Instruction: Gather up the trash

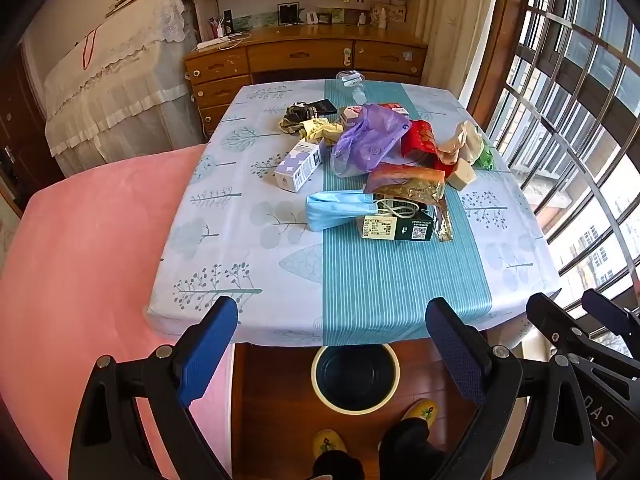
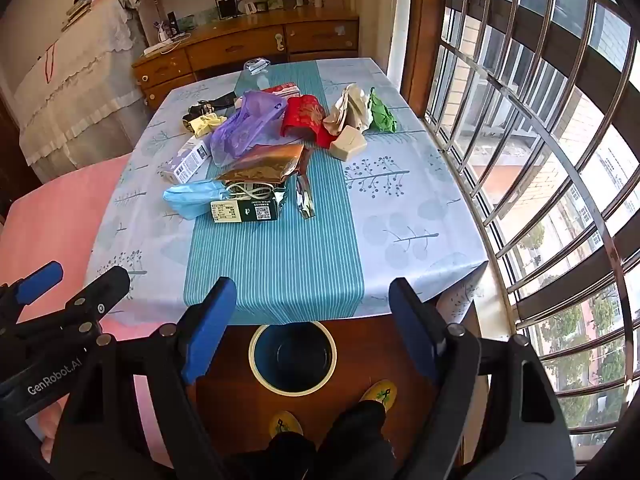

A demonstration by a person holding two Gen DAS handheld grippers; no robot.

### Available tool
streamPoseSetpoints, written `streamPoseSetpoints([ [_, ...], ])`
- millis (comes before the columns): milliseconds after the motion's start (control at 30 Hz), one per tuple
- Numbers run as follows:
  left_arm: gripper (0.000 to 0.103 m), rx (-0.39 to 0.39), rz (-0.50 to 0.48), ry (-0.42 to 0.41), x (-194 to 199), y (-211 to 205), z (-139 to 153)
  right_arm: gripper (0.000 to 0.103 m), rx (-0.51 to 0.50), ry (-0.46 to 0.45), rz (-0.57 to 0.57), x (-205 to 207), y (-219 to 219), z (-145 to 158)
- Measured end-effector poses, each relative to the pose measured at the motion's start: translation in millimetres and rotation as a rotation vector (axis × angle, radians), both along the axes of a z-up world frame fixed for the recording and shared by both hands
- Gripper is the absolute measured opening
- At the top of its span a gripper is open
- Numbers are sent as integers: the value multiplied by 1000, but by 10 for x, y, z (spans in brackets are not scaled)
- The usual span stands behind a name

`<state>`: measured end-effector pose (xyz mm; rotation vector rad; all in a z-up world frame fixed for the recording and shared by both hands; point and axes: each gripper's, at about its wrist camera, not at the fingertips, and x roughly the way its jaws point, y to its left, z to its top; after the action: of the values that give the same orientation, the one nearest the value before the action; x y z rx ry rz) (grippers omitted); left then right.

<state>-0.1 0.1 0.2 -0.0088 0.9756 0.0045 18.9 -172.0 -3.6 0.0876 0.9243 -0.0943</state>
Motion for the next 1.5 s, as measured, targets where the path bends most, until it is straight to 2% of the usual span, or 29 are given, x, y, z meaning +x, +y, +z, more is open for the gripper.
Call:
streamPoseSetpoints([
  [267,96,-9,-1,-2,0,3,0,77,-7,-1,5,-15,7,-6],
  [733,84,-23,-23,12,-22,-50,23,77,-5,-3,-1,-28,-6,-1],
  [1500,81,-16,-32,-3,-50,-101,70,77,-5,-4,-1,-35,-9,4],
])
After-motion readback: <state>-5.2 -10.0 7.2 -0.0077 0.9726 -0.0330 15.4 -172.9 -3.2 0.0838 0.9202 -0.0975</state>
